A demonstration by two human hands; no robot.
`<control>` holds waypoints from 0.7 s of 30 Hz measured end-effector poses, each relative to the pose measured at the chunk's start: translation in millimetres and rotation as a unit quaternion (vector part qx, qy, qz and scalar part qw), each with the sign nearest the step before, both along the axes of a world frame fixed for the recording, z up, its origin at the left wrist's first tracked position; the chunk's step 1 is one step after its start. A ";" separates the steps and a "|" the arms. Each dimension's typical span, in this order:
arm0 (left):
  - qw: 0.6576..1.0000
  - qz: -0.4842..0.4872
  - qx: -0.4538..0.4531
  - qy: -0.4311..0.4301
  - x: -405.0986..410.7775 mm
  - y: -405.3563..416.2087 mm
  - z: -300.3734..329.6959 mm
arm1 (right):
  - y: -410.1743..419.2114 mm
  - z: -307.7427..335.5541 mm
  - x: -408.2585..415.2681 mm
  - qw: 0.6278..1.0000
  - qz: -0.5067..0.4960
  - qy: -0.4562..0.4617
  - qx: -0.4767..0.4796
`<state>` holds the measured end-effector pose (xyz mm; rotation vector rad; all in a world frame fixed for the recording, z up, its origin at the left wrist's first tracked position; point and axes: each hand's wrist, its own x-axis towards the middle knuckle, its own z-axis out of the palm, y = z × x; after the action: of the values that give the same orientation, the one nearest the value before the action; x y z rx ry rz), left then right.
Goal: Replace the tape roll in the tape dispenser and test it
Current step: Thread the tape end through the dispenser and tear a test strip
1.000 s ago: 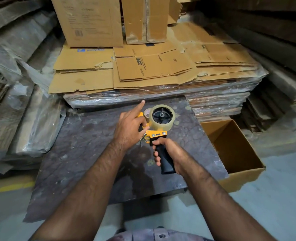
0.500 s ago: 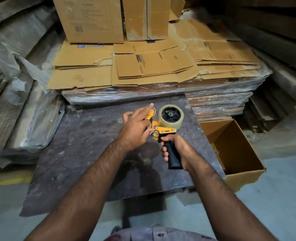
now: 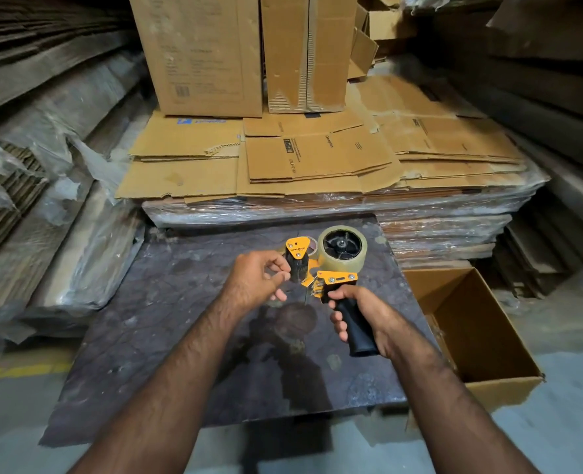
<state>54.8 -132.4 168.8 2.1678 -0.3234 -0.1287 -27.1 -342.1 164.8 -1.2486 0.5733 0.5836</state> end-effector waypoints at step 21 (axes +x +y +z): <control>0.994 0.086 -0.048 -0.056 -10.7 -18.4 -10.2 | -12.4 -5.6 13.5 0.998 -0.050 -0.010 -0.046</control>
<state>44.2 -150.8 158.5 2.1001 -0.2002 0.1046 -13.6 -354.5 159.2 -1.3034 0.6480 0.4642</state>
